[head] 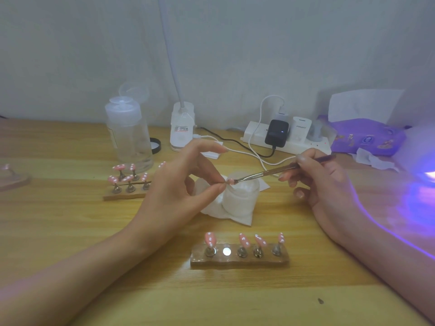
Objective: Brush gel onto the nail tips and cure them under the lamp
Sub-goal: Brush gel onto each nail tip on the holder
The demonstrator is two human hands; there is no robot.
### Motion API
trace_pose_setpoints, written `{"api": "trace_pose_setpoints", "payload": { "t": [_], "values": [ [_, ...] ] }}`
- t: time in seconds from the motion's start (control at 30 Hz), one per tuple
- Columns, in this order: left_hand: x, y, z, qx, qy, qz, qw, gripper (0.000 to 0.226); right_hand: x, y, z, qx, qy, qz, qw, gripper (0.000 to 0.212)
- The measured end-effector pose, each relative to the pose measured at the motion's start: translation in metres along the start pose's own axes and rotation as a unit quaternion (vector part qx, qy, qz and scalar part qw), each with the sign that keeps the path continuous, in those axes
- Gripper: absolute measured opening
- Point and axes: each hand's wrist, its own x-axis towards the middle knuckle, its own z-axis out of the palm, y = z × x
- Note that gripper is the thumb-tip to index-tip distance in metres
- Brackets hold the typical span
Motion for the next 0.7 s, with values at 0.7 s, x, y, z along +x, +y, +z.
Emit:
{"api": "trace_pose_setpoints", "payload": {
  "t": [0.7],
  "values": [
    [-0.0005,-0.0004,0.0,-0.034,-0.014,-0.016,0.999,0.043,0.0001,-0.0011,0.0008,0.022,-0.006,-0.033,0.999,0.029]
  ]
}}
